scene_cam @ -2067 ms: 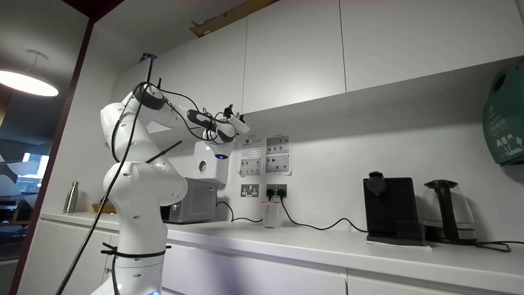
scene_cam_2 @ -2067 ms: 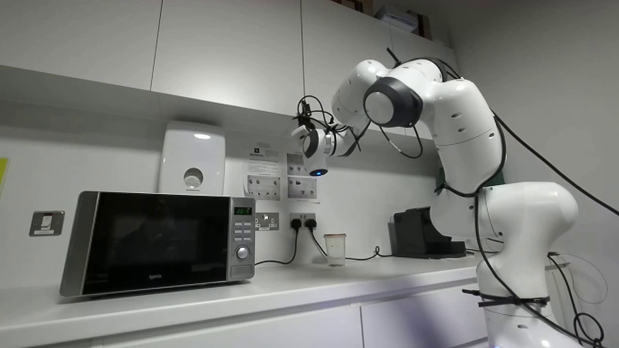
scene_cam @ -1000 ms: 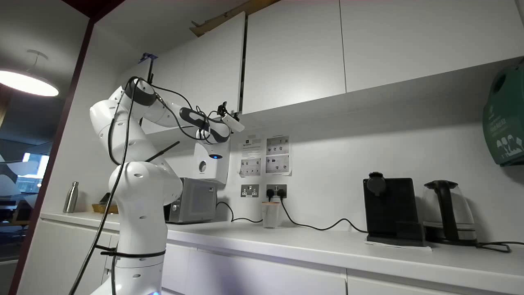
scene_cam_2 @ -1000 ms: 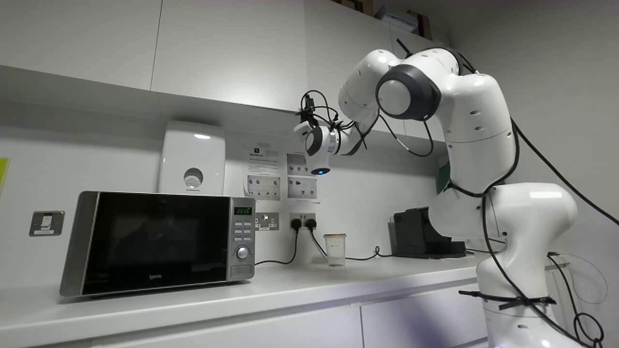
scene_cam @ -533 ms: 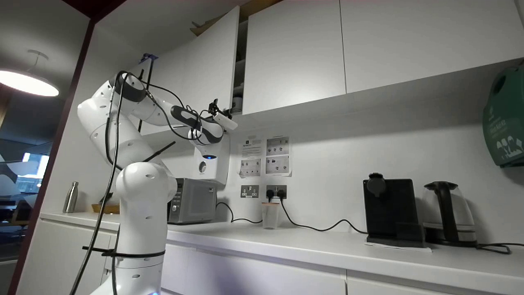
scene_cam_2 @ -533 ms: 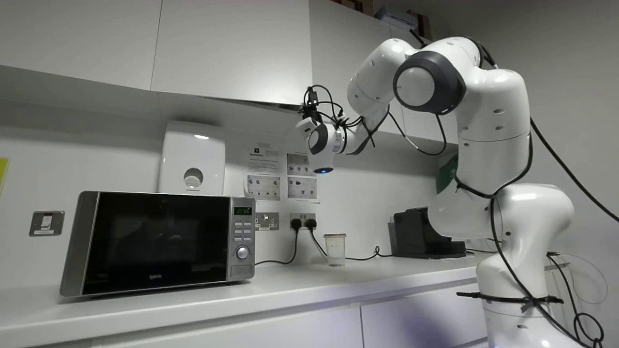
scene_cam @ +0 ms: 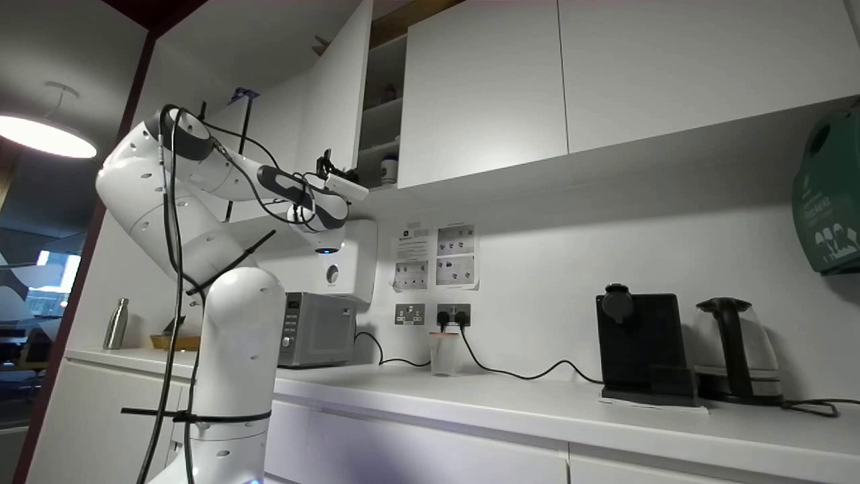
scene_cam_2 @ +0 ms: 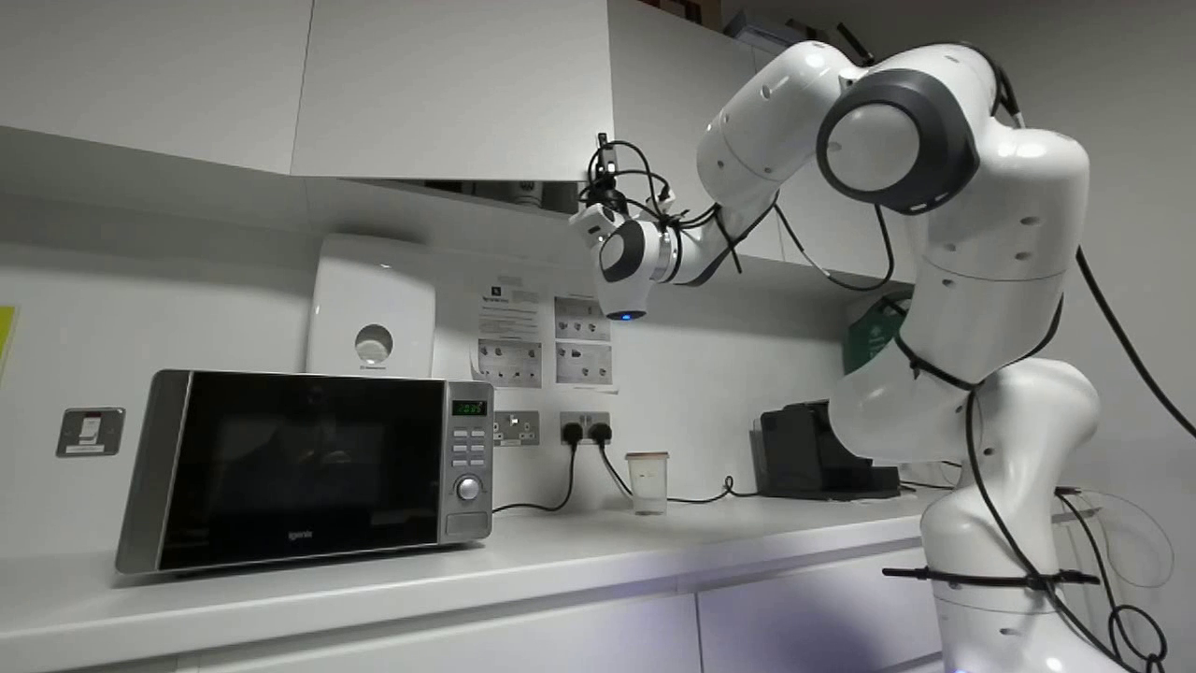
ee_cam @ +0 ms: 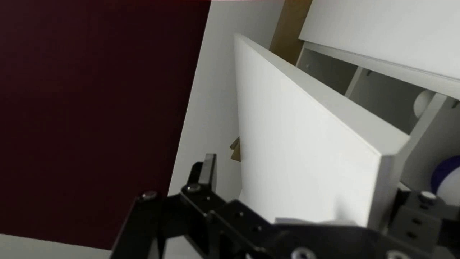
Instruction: Open the left door on the second upper cabinet
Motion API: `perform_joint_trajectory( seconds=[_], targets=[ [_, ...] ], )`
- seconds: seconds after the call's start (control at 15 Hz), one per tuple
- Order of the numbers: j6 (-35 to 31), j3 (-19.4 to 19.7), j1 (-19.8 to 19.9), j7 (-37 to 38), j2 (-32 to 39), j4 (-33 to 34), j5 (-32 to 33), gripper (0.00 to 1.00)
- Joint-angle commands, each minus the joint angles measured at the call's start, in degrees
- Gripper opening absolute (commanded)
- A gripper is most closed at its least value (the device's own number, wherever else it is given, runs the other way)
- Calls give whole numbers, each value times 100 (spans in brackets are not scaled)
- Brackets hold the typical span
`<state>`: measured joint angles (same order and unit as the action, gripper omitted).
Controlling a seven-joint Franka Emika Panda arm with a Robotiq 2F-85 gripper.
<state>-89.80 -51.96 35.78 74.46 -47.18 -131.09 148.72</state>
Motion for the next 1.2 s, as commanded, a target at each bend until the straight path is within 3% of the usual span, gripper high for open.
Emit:
perform_joint_trajectory(
  seconds=[0.0,0.07,0.27,0.33,0.4,0.67,1.07,1.13],
  targets=[
    [562,400,-839,-688,158,-337,385,100],
    [235,131,-259,-277,-455,-352,-62,100],
    [282,122,-435,-381,-461,-578,-134,100],
    [777,520,-1325,-1041,296,-769,517,100],
    [366,156,-577,-430,-481,-792,-45,100],
    [352,220,-1023,-365,-573,-1099,-53,100],
    [226,295,-1116,-550,-671,-1229,-82,100],
    [625,711,-1826,-1098,25,-1302,434,100]
  ],
)
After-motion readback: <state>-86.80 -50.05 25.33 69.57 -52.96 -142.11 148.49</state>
